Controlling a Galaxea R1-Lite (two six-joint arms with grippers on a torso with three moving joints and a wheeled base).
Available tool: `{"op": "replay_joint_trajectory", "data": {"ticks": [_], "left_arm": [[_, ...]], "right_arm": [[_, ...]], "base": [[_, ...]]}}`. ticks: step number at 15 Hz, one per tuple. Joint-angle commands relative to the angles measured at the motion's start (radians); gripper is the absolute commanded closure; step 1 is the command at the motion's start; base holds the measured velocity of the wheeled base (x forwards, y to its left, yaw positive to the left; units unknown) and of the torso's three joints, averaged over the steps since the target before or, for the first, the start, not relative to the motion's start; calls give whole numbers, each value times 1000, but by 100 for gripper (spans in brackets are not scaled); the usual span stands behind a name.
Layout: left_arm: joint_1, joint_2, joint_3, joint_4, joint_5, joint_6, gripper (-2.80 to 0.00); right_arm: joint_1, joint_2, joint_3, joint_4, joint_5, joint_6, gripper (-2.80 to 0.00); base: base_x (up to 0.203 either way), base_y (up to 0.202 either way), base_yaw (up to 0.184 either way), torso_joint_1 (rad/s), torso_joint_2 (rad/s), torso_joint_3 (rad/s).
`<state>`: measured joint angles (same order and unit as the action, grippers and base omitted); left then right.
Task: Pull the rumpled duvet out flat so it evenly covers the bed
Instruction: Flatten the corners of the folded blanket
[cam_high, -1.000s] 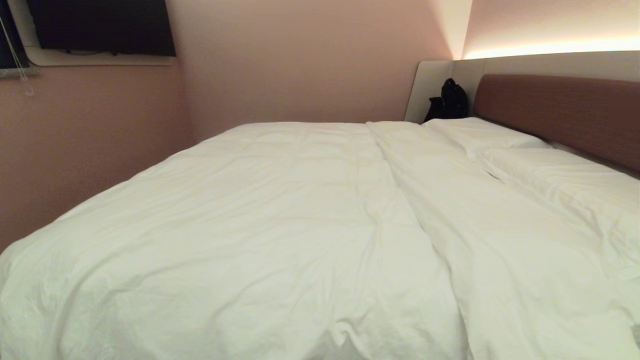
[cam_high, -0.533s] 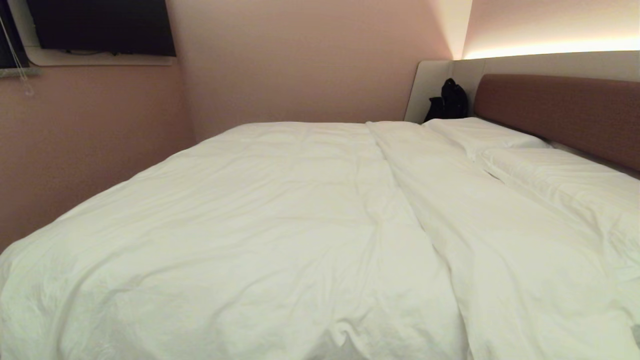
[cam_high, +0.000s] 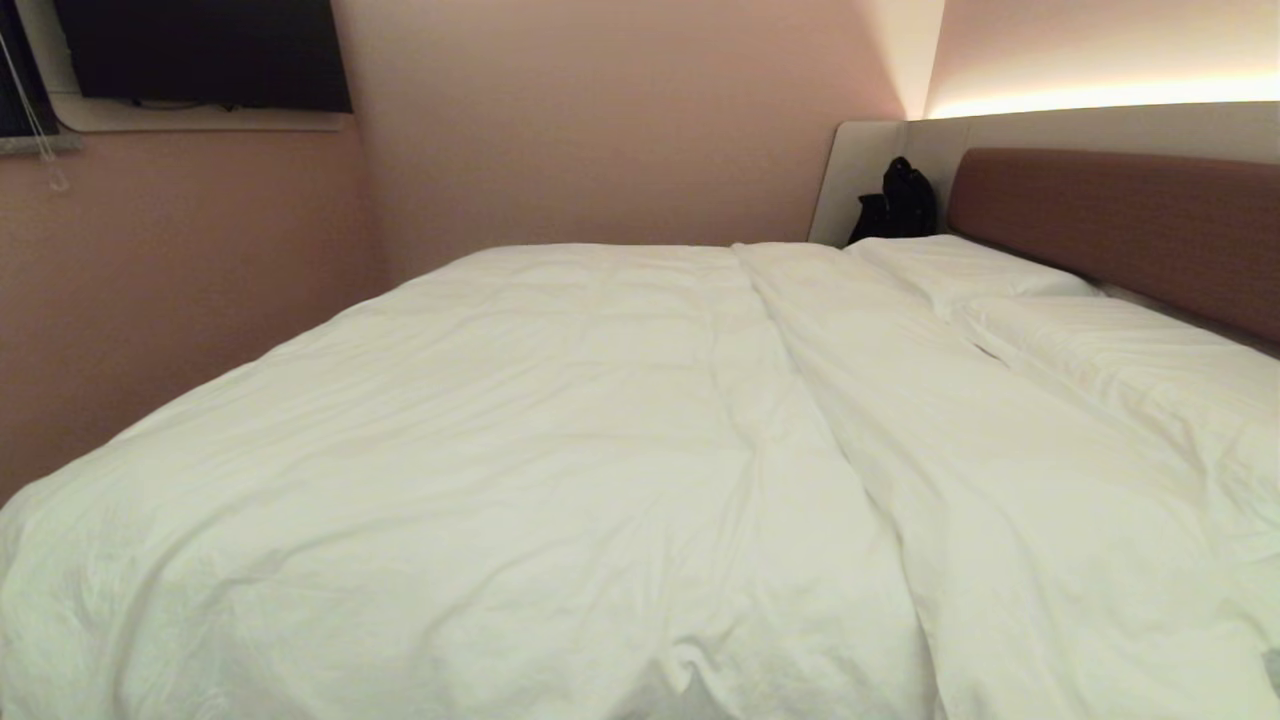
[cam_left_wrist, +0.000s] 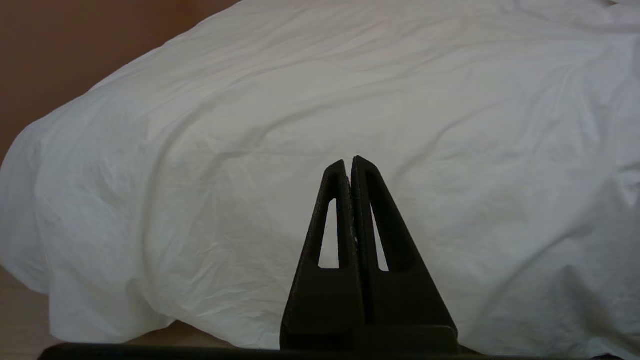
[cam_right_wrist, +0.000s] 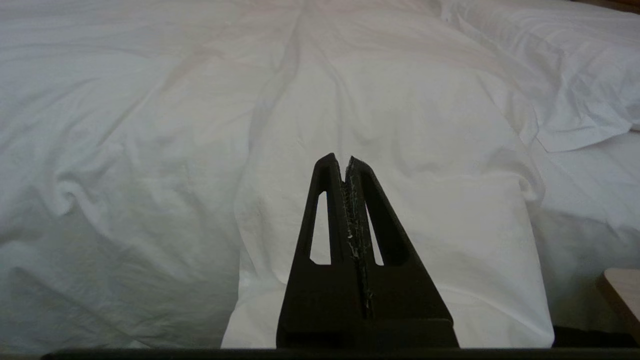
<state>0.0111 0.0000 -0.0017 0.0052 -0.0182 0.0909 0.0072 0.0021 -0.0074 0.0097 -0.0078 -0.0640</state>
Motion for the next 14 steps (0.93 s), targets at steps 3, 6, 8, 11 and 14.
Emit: {"op": "replay_joint_trajectory", "data": {"ticks": [3,6,8,11,14], "left_arm": [[1,0,0,1,0,10,0],[0,0,2,1,0,15,0],[1,0,2,-1,1,13,0],[0,0,2,-1,0,13,0],[0,0,2,-2,-3,7,0]], "right_arm": [[0,-2,7,-2,9,4,0],[0,-2,7,-2,9,6,0],[0,-2,7,-4,11,3,0],[0,-2,7,-2,11,4,0],[0,-2,7,-4,11,4,0]], "base": [[-72,0,0,5,-1,1],[-191,0,0,1,2,5],[-194,0,0,-2,0,2],[-78,0,-1,0,-4,-2],[0,0,0,0,0,0]]}}
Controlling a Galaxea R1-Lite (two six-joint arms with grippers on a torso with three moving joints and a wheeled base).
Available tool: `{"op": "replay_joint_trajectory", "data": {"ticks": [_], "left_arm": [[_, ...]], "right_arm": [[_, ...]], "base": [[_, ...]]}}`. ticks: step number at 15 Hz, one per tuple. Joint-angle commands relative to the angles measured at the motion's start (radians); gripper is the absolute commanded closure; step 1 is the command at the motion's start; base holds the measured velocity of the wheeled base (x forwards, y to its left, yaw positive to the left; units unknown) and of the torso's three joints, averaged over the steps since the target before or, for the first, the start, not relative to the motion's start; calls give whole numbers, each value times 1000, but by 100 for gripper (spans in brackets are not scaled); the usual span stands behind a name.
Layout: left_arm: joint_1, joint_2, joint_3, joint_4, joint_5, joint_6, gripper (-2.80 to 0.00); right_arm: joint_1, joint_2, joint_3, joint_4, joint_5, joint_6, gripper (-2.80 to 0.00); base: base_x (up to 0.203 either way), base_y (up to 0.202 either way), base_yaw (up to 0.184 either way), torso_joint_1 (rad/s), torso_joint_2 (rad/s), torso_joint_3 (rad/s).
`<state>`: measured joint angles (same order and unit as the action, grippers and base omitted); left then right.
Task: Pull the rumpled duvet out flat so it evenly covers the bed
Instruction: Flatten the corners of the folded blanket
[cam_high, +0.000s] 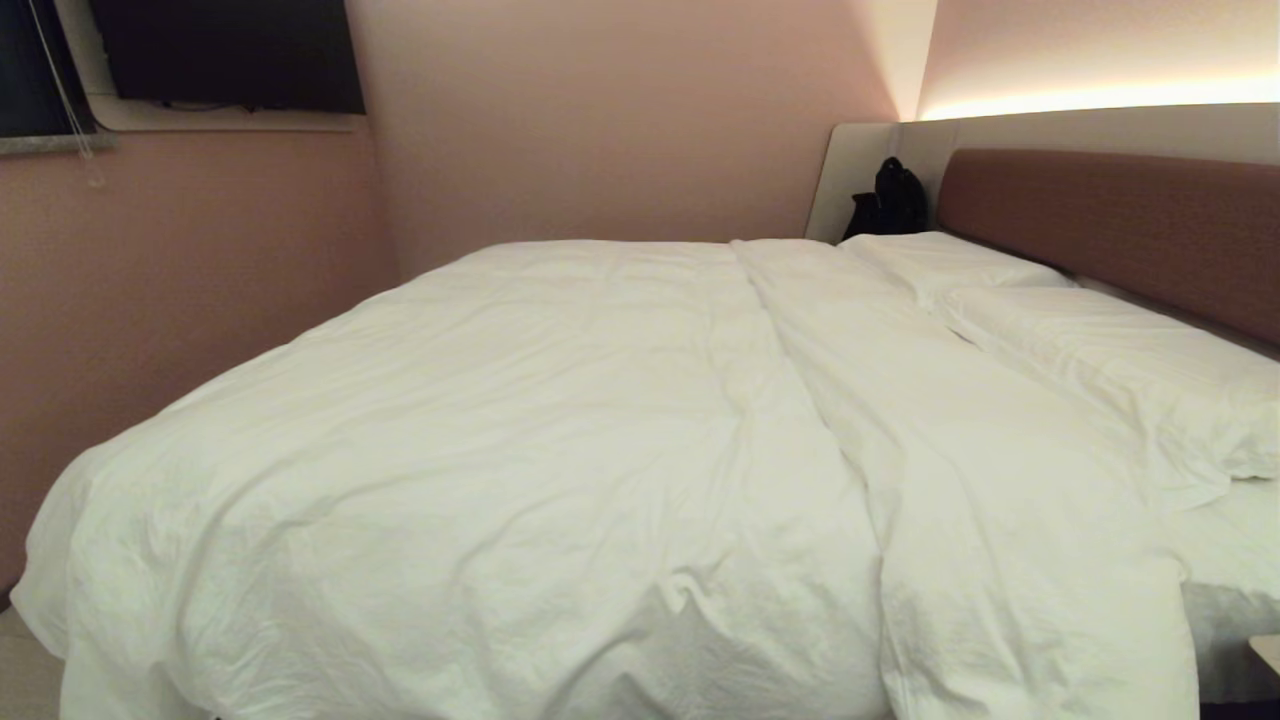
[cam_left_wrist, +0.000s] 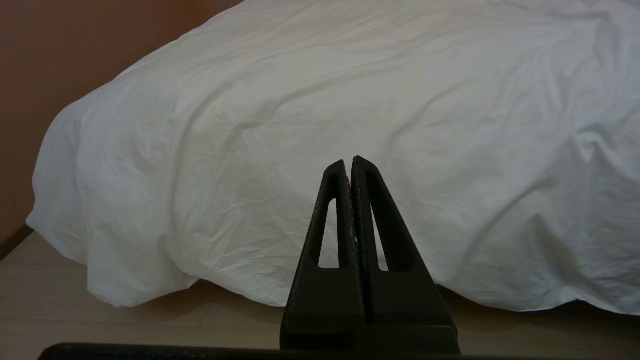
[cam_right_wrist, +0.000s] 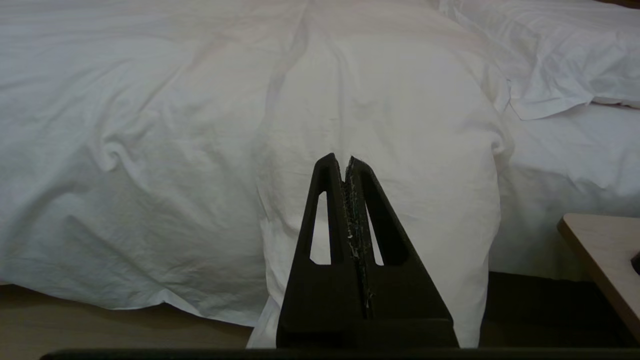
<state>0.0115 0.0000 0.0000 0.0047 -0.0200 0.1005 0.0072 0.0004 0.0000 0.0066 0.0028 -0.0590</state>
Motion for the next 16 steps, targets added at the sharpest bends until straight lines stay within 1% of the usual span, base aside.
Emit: {"op": "replay_joint_trajectory", "data": {"ticks": [1,3,4,5,7,8,9,11,14,16], "left_arm": [[0,0,0,-2,2,-11,0],[-1,0,0,-2,6,-44,0],[-1,0,0,-2,6,-47,0],[-1,0,0,-2,6,-47,0],[1,0,0,-2,6,-47,0],[1,0,0,-2,6,-47,0],[-1,0,0,-2,6,-47,0],[-1,0,0,-2,6,-47,0],[-1,0,0,-2,6,-47,0],[-1,0,0,-2,6,-47,0]], "right_arm": [[0,0,0,0,0,2,0],[0,1,0,0,-1,22,0],[0,1,-5,-2,-5,24,0],[0,1,-41,5,-14,22,0],[0,17,-202,71,-37,21,0],[0,52,-311,147,-44,24,0],[2,114,-386,205,-47,37,0],[20,282,-445,254,-52,104,0],[52,625,-494,250,-57,281,0],[25,902,-520,218,-57,349,0]], "base": [[0,0,0,0,0,0],[0,0,0,0,0,0],[0,0,0,0,0,0],[0,0,0,0,0,0],[0,0,0,0,0,0],[0,0,0,0,0,0],[0,0,0,0,0,0],[0,0,0,0,0,0],[0,0,0,0,0,0],[0,0,0,0,0,0]]}}
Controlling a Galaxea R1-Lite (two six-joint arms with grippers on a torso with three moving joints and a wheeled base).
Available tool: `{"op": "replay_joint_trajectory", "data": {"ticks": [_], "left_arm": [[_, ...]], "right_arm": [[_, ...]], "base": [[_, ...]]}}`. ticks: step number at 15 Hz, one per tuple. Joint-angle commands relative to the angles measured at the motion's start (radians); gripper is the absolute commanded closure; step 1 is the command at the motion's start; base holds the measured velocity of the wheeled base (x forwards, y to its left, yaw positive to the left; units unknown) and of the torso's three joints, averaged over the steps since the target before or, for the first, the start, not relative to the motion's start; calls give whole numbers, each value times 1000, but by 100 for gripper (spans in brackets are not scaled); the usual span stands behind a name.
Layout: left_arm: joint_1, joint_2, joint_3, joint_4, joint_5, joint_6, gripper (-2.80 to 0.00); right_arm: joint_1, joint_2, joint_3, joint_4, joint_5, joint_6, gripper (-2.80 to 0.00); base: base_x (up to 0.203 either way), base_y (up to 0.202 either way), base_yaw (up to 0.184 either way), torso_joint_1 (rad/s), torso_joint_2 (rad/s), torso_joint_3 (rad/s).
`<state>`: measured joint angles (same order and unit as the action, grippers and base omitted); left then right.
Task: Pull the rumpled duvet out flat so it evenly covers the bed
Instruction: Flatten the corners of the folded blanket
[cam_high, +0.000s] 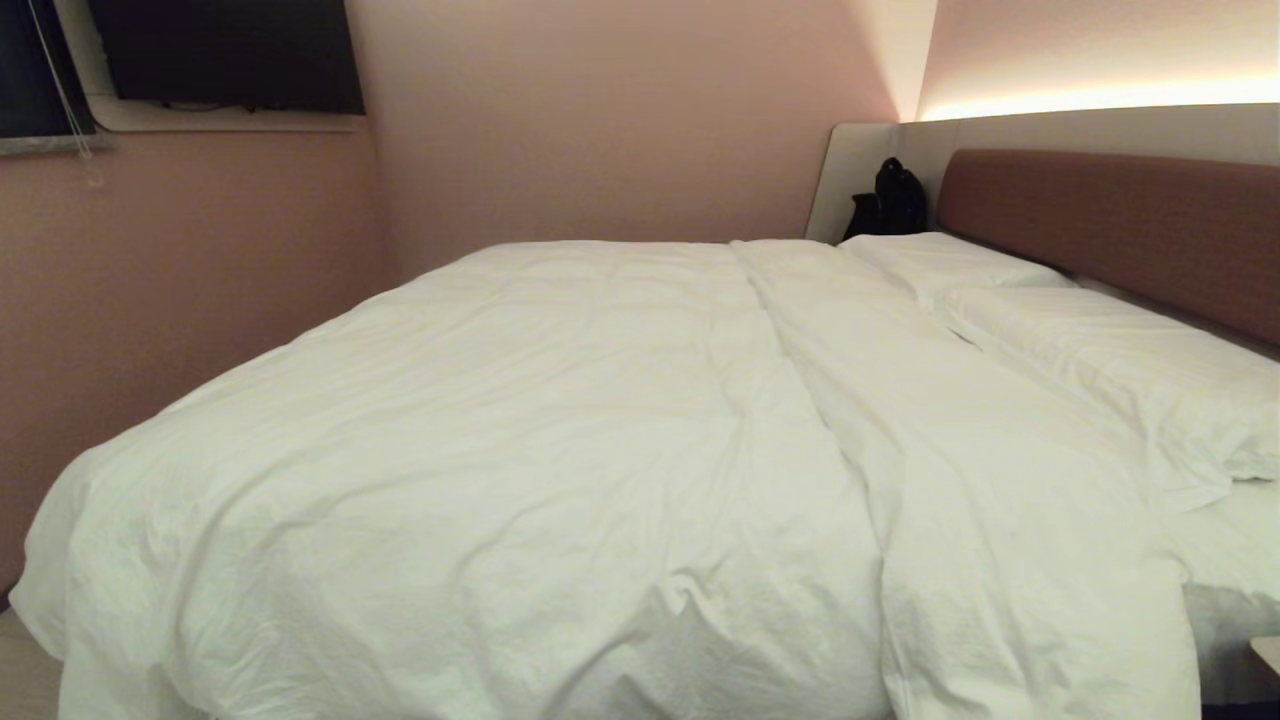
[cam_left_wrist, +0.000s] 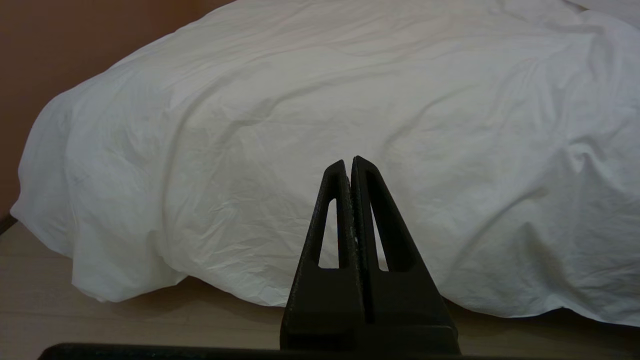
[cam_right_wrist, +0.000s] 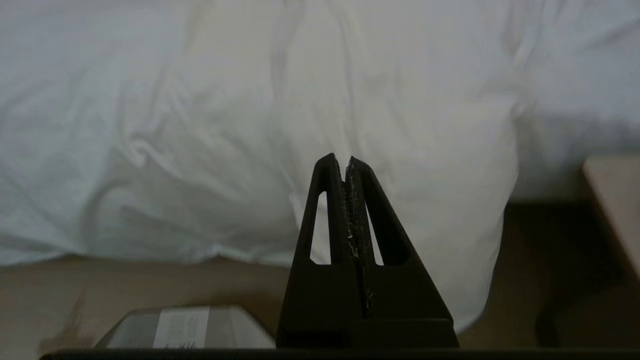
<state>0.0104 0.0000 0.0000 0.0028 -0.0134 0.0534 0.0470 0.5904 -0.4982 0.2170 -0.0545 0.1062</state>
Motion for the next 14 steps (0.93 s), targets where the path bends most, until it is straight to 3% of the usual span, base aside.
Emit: {"op": "replay_joint_trajectory", "data": {"ticks": [1,3,5,9,14], "left_arm": [[0,0,0,0,0,0,0],[1,0,0,0,0,0,0],[0,0,0,0,0,0,0],[2,0,0,0,0,0,0],[0,0,0,0,0,0,0]], "right_arm": [[-46,458,-41,-16,-1,201,0],[-135,749,-93,-81,-3,197,0],[-243,986,-141,-191,0,140,0],[-473,1243,-154,-582,91,-220,0],[-632,1468,-188,-939,229,-484,0]], "base": [[0,0,0,0,0,0],[0,0,0,0,0,0],[0,0,0,0,0,0],[0,0,0,0,0,0],[0,0,0,0,0,0]]}}
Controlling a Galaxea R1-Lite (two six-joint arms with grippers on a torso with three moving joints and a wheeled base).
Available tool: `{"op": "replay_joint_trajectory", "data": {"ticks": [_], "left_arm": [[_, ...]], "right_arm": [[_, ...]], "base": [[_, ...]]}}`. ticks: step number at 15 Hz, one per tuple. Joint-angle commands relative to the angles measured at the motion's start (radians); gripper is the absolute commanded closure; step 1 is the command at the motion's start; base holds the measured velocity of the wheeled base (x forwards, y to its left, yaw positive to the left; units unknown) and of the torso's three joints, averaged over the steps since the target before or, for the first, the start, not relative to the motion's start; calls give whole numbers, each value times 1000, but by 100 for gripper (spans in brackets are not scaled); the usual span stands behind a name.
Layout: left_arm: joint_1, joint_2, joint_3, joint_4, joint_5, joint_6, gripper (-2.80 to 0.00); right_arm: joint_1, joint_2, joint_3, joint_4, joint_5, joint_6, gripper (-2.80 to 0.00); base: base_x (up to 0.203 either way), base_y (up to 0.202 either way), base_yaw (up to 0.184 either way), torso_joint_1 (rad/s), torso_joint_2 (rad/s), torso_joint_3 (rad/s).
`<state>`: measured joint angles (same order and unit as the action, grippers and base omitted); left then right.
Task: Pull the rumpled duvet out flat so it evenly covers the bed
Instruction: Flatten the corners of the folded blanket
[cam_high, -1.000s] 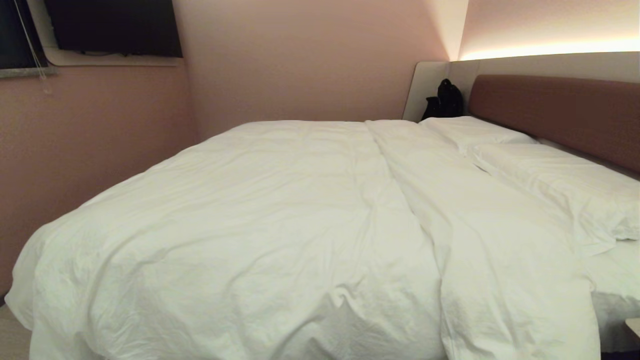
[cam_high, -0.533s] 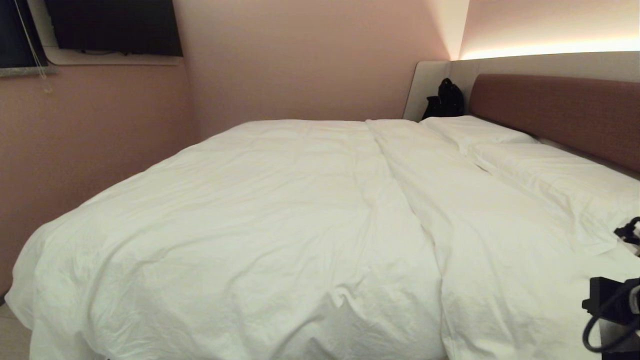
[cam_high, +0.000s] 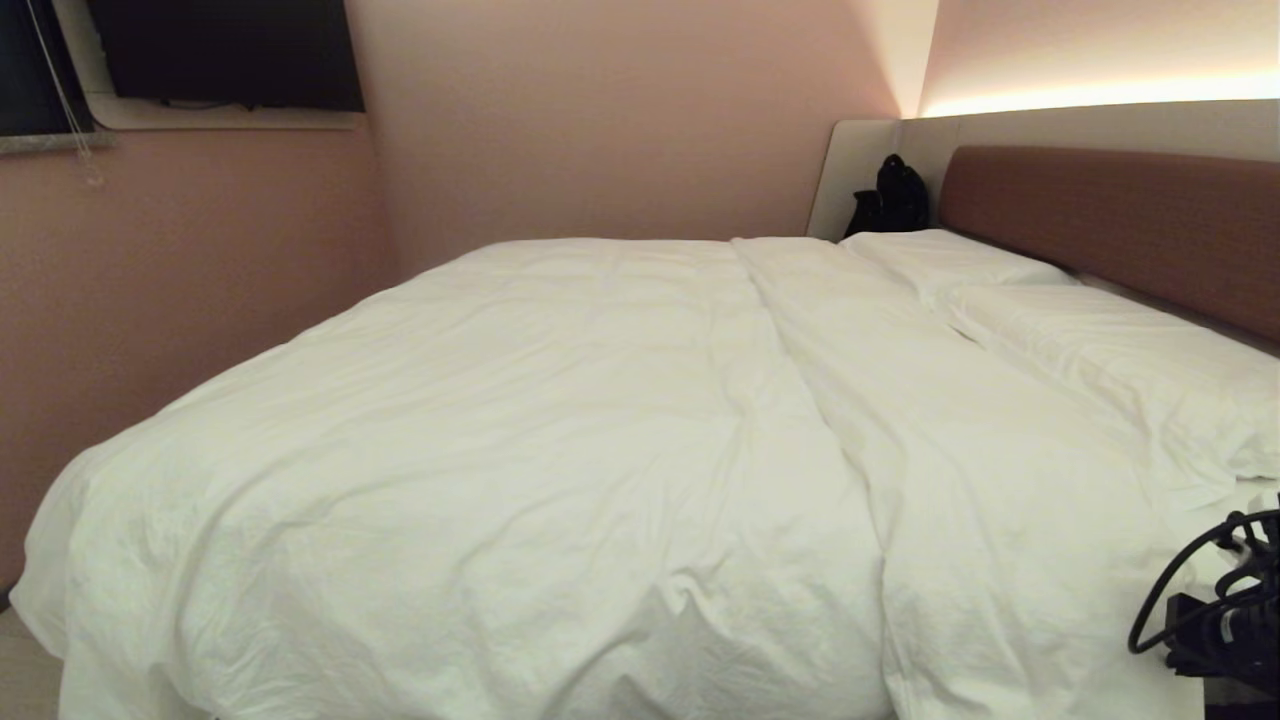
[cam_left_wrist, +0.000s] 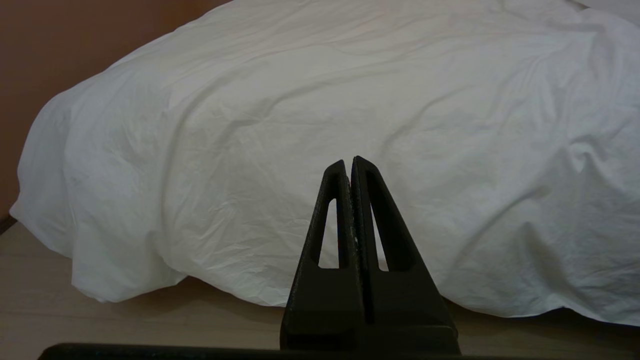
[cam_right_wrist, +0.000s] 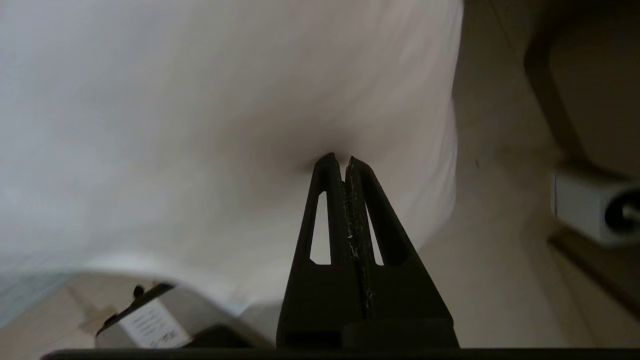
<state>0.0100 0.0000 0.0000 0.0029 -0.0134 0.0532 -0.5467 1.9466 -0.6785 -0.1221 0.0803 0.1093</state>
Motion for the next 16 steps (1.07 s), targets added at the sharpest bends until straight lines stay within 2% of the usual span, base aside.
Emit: {"op": "replay_joint_trajectory", "data": {"ticks": [1,3,8,9,11,14,16], "left_arm": [[1,0,0,0,0,0,0],[1,0,0,0,0,0,0],[1,0,0,0,0,0,0],[1,0,0,0,0,0,0],[1,0,0,0,0,0,0],[1,0,0,0,0,0,0],[1,0,0,0,0,0,0]], "right_arm": [[-43,110,-5,-617,121,-494,0],[-44,93,-5,-620,153,-483,0],[-61,-15,10,-613,154,-452,0],[-61,-16,14,-615,154,-459,-280],[-61,-32,50,-619,158,-474,-280],[-61,-34,91,-620,208,-528,-280],[-61,-37,124,-620,213,-530,-280]], "base": [[0,0,0,0,0,0],[0,0,0,0,0,0],[0,0,0,0,0,0],[0,0,0,0,0,0],[0,0,0,0,0,0],[0,0,0,0,0,0],[0,0,0,0,0,0]]}}
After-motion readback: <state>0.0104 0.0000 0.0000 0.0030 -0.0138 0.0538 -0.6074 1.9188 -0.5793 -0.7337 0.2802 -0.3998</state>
